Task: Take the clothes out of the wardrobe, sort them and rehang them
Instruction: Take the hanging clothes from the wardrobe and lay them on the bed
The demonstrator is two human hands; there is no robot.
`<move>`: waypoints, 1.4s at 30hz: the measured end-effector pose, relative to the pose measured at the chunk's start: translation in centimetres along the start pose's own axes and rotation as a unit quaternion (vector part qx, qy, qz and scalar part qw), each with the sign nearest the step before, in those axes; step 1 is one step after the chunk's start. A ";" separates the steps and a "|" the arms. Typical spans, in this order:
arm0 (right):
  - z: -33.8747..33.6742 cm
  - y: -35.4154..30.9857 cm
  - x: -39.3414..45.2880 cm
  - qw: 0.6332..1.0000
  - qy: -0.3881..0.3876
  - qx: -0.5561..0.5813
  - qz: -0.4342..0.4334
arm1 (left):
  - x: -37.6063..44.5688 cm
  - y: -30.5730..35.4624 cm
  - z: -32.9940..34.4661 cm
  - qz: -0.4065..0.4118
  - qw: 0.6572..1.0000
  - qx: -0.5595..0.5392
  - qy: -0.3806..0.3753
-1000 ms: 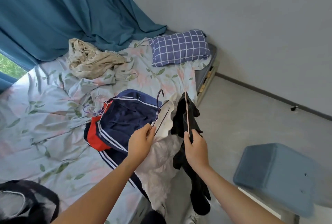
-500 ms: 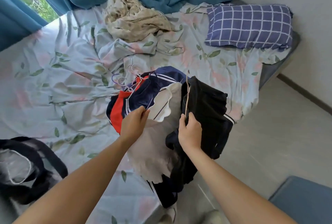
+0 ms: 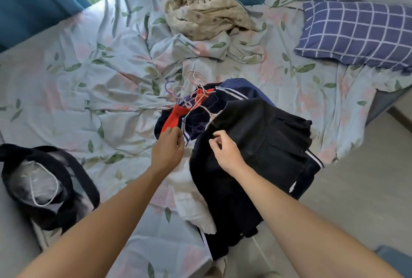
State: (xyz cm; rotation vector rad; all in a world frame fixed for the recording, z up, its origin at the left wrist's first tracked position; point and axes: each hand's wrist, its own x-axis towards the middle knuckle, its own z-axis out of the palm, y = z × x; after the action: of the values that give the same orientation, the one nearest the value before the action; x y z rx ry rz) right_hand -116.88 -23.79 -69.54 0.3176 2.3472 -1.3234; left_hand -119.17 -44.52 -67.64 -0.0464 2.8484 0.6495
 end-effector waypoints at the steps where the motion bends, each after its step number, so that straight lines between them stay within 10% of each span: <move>1: -0.4 -0.4 -0.1 1.000 -0.003 -0.025 -0.014 | -0.3 0.3 -0.4 0.002 1.000 0.005 0.008; 26: -26.2 -2.0 -35.7 0.911 0.315 -0.259 -0.062 | -21.9 30.5 -13.0 0.311 0.943 0.101 0.059; 33: -29.9 2.3 -51.4 0.860 0.448 -0.231 0.081 | -29.0 43.0 -10.9 0.511 0.858 0.050 0.015; 42: -19.8 4.6 -71.3 0.730 0.596 -0.138 0.305 | -47.0 48.2 -7.1 0.741 0.659 0.035 -0.121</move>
State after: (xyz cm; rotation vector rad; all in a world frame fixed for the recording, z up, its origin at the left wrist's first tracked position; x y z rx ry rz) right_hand -57.02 -3.84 -30.59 2.1339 2.7751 -0.3511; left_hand -78.59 -4.98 -30.63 2.2816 1.9934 0.6034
